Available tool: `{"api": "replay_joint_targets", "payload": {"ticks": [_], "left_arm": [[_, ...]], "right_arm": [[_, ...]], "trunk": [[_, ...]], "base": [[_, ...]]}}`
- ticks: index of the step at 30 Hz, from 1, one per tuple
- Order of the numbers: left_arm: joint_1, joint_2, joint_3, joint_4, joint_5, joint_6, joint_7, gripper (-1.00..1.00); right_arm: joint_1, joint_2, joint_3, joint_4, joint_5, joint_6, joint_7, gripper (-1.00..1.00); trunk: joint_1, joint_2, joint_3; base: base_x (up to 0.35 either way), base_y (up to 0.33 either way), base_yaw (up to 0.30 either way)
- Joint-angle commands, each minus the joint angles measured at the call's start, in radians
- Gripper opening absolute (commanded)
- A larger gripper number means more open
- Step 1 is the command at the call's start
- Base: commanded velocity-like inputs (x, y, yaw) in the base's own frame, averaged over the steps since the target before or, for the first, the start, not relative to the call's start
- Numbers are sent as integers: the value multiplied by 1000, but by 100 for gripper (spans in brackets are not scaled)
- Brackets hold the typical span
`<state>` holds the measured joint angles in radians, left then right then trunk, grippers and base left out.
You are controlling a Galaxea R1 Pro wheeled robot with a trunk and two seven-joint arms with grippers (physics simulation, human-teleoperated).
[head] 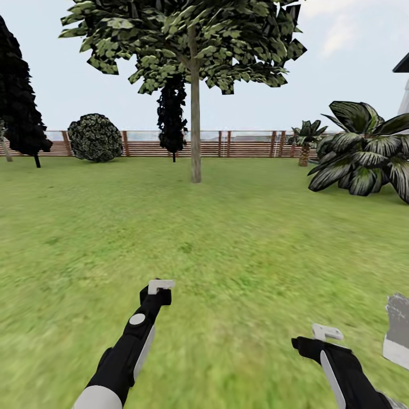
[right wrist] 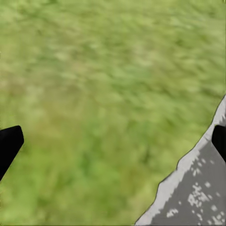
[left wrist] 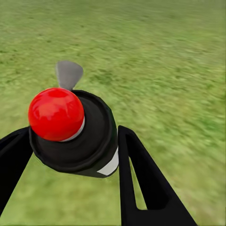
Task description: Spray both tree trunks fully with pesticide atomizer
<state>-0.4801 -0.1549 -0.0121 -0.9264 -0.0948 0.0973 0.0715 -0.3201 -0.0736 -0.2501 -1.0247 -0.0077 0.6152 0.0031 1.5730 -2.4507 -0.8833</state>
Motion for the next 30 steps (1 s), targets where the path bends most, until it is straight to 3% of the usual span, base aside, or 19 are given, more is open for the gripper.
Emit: {"api": "replay_joint_targets", "payload": {"ticks": [1,30], "left_arm": [[0,0,0,0,0,0,0,-100],[0,0,1,0,0,0,0,-100]], "right_arm": [[0,0,0,0,0,0,0,100],[0,2,2,0,2,0,0,100]], "trunk": [[0,0,0],[0,0,0]], "base": [[338,0,0],[337,0,0]]}}
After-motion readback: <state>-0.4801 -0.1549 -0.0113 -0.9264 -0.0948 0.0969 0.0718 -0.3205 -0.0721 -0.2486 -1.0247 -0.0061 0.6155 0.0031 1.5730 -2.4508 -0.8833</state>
